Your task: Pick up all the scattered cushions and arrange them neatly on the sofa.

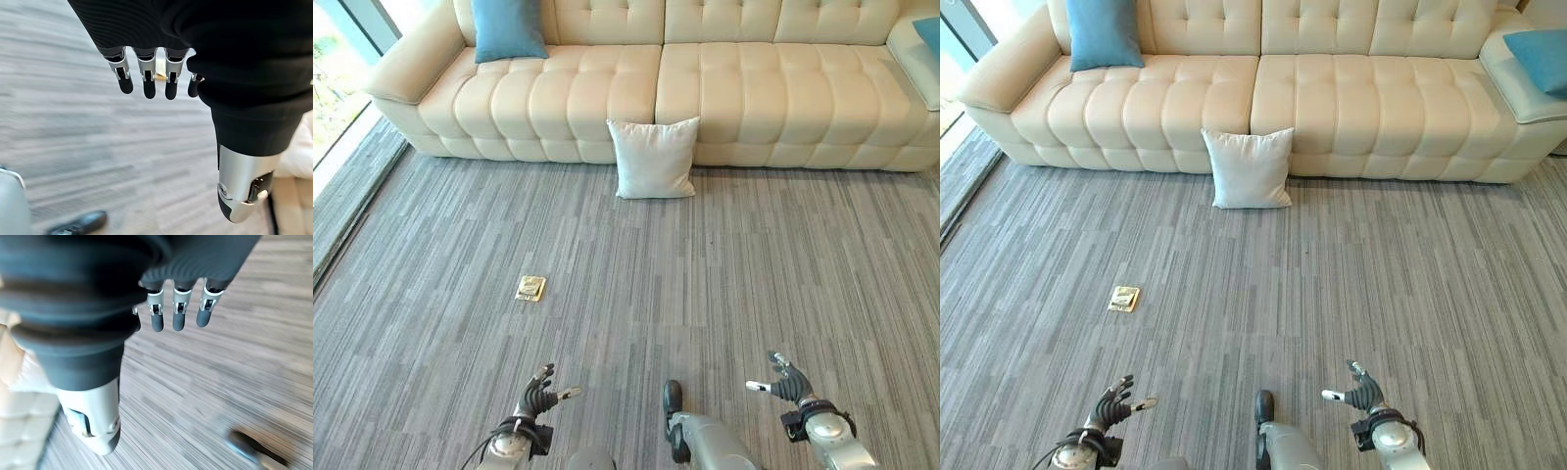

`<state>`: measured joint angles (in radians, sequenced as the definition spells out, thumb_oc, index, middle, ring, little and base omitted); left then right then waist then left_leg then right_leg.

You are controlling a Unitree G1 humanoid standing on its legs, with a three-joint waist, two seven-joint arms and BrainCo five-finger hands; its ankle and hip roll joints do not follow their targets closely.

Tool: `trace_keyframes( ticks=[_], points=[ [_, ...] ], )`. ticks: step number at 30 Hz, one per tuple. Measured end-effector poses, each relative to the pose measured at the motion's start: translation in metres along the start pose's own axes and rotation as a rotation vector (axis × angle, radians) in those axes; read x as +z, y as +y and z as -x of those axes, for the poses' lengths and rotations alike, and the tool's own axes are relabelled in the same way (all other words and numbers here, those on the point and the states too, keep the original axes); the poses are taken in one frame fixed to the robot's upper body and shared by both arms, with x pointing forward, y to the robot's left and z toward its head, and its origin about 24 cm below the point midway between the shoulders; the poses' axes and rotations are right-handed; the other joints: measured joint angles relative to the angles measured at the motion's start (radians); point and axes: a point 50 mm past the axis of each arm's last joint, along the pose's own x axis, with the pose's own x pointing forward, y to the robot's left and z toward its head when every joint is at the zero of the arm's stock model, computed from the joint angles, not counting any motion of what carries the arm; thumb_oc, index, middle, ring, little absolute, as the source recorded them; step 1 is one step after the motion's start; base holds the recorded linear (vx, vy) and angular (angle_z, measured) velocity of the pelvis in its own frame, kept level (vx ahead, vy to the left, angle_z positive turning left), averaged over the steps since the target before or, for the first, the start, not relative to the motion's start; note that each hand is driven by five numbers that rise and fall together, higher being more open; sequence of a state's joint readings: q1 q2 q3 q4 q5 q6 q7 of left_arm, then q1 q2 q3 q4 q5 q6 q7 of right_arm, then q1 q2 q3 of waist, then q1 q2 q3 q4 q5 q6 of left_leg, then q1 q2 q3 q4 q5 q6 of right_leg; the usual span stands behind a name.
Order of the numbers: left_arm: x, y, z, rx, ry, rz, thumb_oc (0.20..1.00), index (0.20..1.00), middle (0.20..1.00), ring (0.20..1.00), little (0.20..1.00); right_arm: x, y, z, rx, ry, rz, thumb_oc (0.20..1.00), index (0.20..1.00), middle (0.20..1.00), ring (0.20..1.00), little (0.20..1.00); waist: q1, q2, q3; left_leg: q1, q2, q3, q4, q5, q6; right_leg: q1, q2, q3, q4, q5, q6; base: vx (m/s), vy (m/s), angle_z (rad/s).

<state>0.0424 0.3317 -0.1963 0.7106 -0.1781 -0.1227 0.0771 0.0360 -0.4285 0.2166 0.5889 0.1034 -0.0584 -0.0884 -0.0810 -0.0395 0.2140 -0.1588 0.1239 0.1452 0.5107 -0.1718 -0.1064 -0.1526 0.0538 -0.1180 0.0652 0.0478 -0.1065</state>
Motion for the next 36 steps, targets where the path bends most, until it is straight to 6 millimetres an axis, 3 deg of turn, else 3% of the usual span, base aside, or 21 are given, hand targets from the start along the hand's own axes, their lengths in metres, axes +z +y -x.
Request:
trace_keyframes(
  ticks=[3, 5, 6, 7, 8, 12, 14, 16, 17, 19, 20, 21, 23, 24, 25, 26, 28, 29, 31, 34, 36],
  points=[
    [0.01, 0.001, -0.001, -0.003, -0.042, -0.001, 1.0, 1.0, 1.0, 1.0, 1.0, -0.001, 0.0, 0.001, -0.006, 0.0, -0.008, 1.0, 1.0, 1.0, 1.0, 1.0, 0.021, -0.05, 0.019, -0.046, -0.056, 0.033, -0.296, 0.05, 0.012, 0.129, 0.008, 0.027, -0.119, -0.01, 0.025, 0.55, 0.002, -0.15],
    [0.008, 0.002, 0.0, 0.0, -0.034, -0.004, 1.0, 1.0, 1.0, 1.0, 1.0, 0.003, 0.0, -0.001, -0.014, -0.012, -0.01, 1.0, 1.0, 1.0, 1.0, 1.0, 0.037, -0.042, 0.018, -0.116, -0.061, 0.033, -0.407, 0.142, 0.032, 0.162, 0.035, 0.039, -0.131, -0.039, 0.05, 0.5, 0.084, -0.37],
    [0.006, 0.003, 0.0, 0.003, -0.028, -0.006, 1.0, 1.0, 1.0, 1.0, 1.0, 0.003, 0.0, -0.001, -0.012, -0.011, -0.01, 1.0, 1.0, 1.0, 1.0, 1.0, 0.04, -0.038, 0.018, -0.142, -0.065, 0.034, -0.454, 0.179, 0.038, 0.176, 0.049, 0.047, -0.132, -0.034, 0.042, 0.52, 0.13, -0.3],
    [0.002, 0.005, 0.002, 0.008, -0.015, -0.008, 1.0, 1.0, 1.0, 1.0, 1.0, 0.005, 0.001, -0.002, -0.01, -0.015, -0.011, 1.0, 1.0, 1.0, 1.0, 1.0, 0.051, -0.035, 0.018, -0.159, -0.074, 0.031, -0.485, 0.209, 0.042, 0.203, 0.064, 0.068, -0.14, -0.058, 0.069, 0.52, 0.144, -0.43],
    [0.0, 0.006, 0.003, 0.014, -0.006, -0.006, 1.0, 1.0, 1.0, 1.0, 1.0, 0.003, 0.002, -0.001, -0.006, -0.009, -0.01, 1.0, 1.0, 1.0, 1.0, 1.0, 0.063, -0.034, 0.018, -0.162, -0.074, 0.026, -0.513, 0.235, 0.061, 0.224, 0.076, 0.082, -0.143, -0.055, 0.06, 0.54, 0.161, -0.56],
    [-0.006, 0.009, 0.004, 0.025, 0.017, -0.001, 1.0, 1.0, 1.0, 1.0, 1.0, 0.004, 0.001, -0.002, -0.01, -0.013, -0.012, 1.0, 1.0, 1.0, 1.0, 1.0, 0.084, -0.039, 0.019, -0.21, -0.116, 0.048, -0.48, 0.286, 0.106, 0.317, 0.085, 0.127, -0.144, -0.12, 0.095, 0.58, 0.238, -0.43],
    [-0.01, 0.006, 0.006, 0.021, 0.029, 0.004, 1.0, 1.0, 1.0, 1.0, 1.0, -0.003, 0.0, 0.003, -0.012, 0.008, -0.006, 1.0, 1.0, 1.0, 1.0, 1.0, 0.076, -0.025, 0.003, -0.204, -0.128, 0.086, -0.477, 0.307, 0.162, 0.35, 0.1, 0.136, -0.125, -0.123, 0.099, 0.48, 0.237, -0.24],
    [-0.018, 0.005, 0.009, 0.021, 0.059, 0.009, 1.0, 1.0, 1.0, 1.0, 1.0, -0.013, 0.003, 0.009, 0.007, 0.037, 0.006, 1.0, 1.0, 1.0, 1.0, 1.0, 0.082, 0.016, -0.027, -0.15, -0.121, 0.085, -0.43, 0.288, 0.233, 0.359, 0.148, 0.146, 0.015, -0.176, 0.147, 0.45, 0.262, -0.42],
    [-0.023, 0.01, 0.011, 0.03, 0.077, -0.006, 1.0, 1.0, 1.0, 1.0, 1.0, -0.016, 0.012, 0.01, 0.03, 0.048, -0.009, 1.0, 1.0, 1.0, 1.0, 1.0, 0.087, -0.006, -0.033, -0.123, -0.115, 0.09, -0.447, 0.337, 0.257, 0.312, 0.137, 0.129, 0.176, -0.237, 0.186, 0.46, 0.271, -0.48],
    [-0.019, 0.013, 0.009, 0.03, 0.067, -0.021, 1.0, 1.0, 1.0, 1.0, 1.0, -0.012, 0.018, 0.011, 0.046, 0.023, -0.022, 1.0, 1.0, 1.0, 1.0, 1.0, 0.073, -0.031, -0.042, -0.079, -0.135, 0.086, -0.462, 0.317, 0.269, 0.196, 0.097, 0.067, 0.455, -0.25, 0.182, 0.3, 0.173, -0.19],
    [-0.018, 0.012, 0.009, 0.025, 0.067, -0.028, 1.0, 1.0, 1.0, 1.0, 1.0, -0.009, 0.019, 0.012, 0.048, 0.008, -0.023, 1.0, 1.0, 1.0, 1.0, 1.0, 0.063, -0.047, -0.049, -0.05, -0.161, 0.084, -0.472, 0.309, 0.279, 0.142, 0.043, 0.029, 0.601, -0.253, 0.171, 0.3, 0.165, 0.08],
    [-0.008, 0.007, 0.003, 0.01, 0.04, -0.033, 1.0, 1.0, 1.0, 1.0, 1.0, -0.008, 0.015, 0.012, 0.039, 0.002, -0.014, 1.0, 1.0, 1.0, 1.0, 1.0, 0.05, -0.056, -0.055, 0.0, -0.206, 0.083, -0.497, 0.281, 0.302, 0.069, -0.096, -0.01, 0.773, -0.255, 0.174, 0.48, 0.244, 0.2],
    [0.009, 0.009, -0.005, 0.021, -0.011, -0.025, 1.0, 1.0, 1.0, 1.0, 1.0, -0.003, 0.018, 0.011, 0.047, -0.008, -0.015, 1.0, 1.0, 1.0, 1.0, 1.0, 0.046, -0.047, -0.049, 0.03, -0.217, 0.056, -0.493, 0.25, 0.308, 0.016, -0.174, -0.007, 0.788, -0.251, 0.189, 0.37, 0.163, 0.26],
    [0.016, 0.008, -0.009, 0.026, -0.026, -0.023, 1.0, 1.0, 1.0, 1.0, 1.0, 0.0, 0.021, 0.01, 0.051, -0.019, -0.018, 1.0, 1.0, 1.0, 1.0, 1.0, 0.041, -0.033, -0.036, 0.055, -0.208, 0.037, -0.502, 0.259, 0.294, -0.012, -0.197, -0.02, 0.779, -0.271, 0.187, 0.52, 0.155, 0.46],
    [0.021, 0.007, -0.01, 0.02, -0.043, -0.022, 1.0, 1.0, 1.0, 1.0, 1.0, 0.004, 0.023, 0.008, 0.057, -0.031, -0.02, 1.0, 1.0, 1.0, 1.0, 1.0, 0.03, -0.017, -0.028, 0.091, -0.192, 0.02, -0.513, 0.229, 0.317, -0.039, -0.193, -0.022, 0.718, -0.269, 0.2, 0.71, 0.18, 0.43],
    [0.023, 0.007, -0.011, 0.021, -0.051, -0.021, 1.0, 1.0, 1.0, 1.0, 1.0, 0.002, 0.025, 0.009, 0.064, -0.028, -0.019, 1.0, 1.0, 1.0, 1.0, 1.0, 0.027, 0.002, -0.019, 0.119, -0.178, -0.001, -0.524, 0.218, 0.312, -0.058, -0.172, -0.022, 0.614, -0.276, 0.221, 0.66, 0.105, 0.36],
    [0.017, 0.01, -0.008, 0.028, -0.032, -0.027, 1.0, 1.0, 1.0, 1.0, 1.0, 0.009, 0.024, 0.006, 0.065, -0.05, -0.017, 1.0, 1.0, 1.0, 1.0, 1.0, 0.028, -0.004, -0.015, 0.153, -0.164, 0.005, -0.536, 0.236, 0.268, -0.09, -0.159, -0.047, 0.429, -0.253, 0.219, 0.53, 0.022, 0.26],
    [0.014, 0.012, -0.008, 0.031, -0.021, -0.032, 1.0, 1.0, 1.0, 1.0, 1.0, 0.013, 0.024, 0.003, 0.065, -0.061, -0.011, 1.0, 1.0, 1.0, 1.0, 1.0, 0.01, -0.012, -0.008, 0.165, -0.168, -0.015, -0.535, 0.177, 0.276, -0.138, -0.15, -0.056, 0.313, -0.219, 0.239, 0.48, -0.001, 0.45],
    [0.009, 0.012, -0.006, 0.032, -0.003, -0.033, 1.0, 1.0, 1.0, 1.0, 1.0, 0.014, 0.025, 0.003, 0.069, -0.06, -0.011, 1.0, 1.0, 1.0, 1.0, 1.0, 0.002, -0.034, 0.0, 0.193, -0.178, -0.028, -0.54, 0.161, 0.261, -0.177, -0.145, -0.049, 0.126, -0.134, 0.259, 0.48, -0.025, 0.55],
    [-0.006, 0.01, 0.001, 0.028, 0.042, -0.029, 1.0, 1.0, 1.0, 1.0, 1.0, 0.008, 0.025, 0.004, 0.069, -0.036, -0.011, 1.0, 1.0, 1.0, 1.0, 1.0, -0.005, -0.063, 0.004, 0.27, -0.188, -0.06, -0.552, 0.116, 0.216, -0.163, -0.148, -0.105, -0.026, -0.016, 0.237, 0.46, -0.087, 0.44],
    [-0.015, 0.005, 0.006, 0.011, 0.069, -0.027, 1.0, 1.0, 1.0, 1.0, 1.0, -0.009, 0.026, 0.013, 0.068, 0.018, -0.019, 1.0, 1.0, 1.0, 1.0, 1.0, -0.028, -0.06, -0.009, 0.307, -0.176, -0.139, -0.515, 0.06, 0.17, -0.085, -0.143, -0.07, -0.024, 0.036, 0.209, 0.42, -0.156, 1.08]
  ],
)
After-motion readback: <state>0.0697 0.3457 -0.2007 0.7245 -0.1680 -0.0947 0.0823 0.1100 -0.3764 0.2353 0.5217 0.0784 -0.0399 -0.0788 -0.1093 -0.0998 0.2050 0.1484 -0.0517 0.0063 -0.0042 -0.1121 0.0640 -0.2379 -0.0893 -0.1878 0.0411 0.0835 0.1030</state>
